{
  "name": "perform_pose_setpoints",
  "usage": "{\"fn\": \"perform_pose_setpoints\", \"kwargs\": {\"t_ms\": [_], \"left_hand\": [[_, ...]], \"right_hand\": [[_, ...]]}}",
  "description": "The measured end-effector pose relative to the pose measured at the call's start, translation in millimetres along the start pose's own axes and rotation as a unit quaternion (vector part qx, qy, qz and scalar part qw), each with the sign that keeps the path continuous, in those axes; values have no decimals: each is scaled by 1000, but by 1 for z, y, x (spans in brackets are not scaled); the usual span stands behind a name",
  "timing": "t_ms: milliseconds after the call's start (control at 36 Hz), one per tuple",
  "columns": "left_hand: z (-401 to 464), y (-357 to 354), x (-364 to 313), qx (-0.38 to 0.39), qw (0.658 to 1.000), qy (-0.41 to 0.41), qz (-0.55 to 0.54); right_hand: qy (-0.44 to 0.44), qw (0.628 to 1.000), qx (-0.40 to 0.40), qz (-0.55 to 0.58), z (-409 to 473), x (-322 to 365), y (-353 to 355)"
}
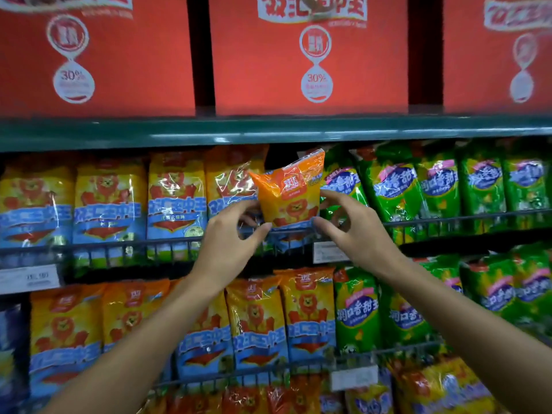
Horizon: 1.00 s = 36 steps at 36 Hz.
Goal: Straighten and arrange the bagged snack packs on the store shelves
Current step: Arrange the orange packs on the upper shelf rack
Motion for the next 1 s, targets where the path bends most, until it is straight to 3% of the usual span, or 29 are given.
{"fn": "perform_pose_setpoints", "kwargs": {"t_ms": [222,306,556,861,1000], "left_hand": [[25,-1,1,21,1000,2,4],[27,-4,1,15,1000,-5,-10],[44,-11,-14,-62,997,-26,-42],[44,-20,-19,-116,979,-24,-163],[40,-25,-13,-123,981,-5,-150]], "right_hand": [[-25,993,111,-41,24,-4,15],[-10,992,120,-43,28,-9,16],[46,999,-9,28,38,-27,12],[74,986,-119,90,41,-34,0],[53,985,-120,108,38,-36,-4]]}}
Point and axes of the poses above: each hand's wrist, its own z-axis towards the middle knuckle, its own y-axis out of the back of the hand, x = y × z, the point moved 1 cm from there along z, towards the middle knuckle, and after that the axes turned 9 degrees about x, right-handed, at the moved point
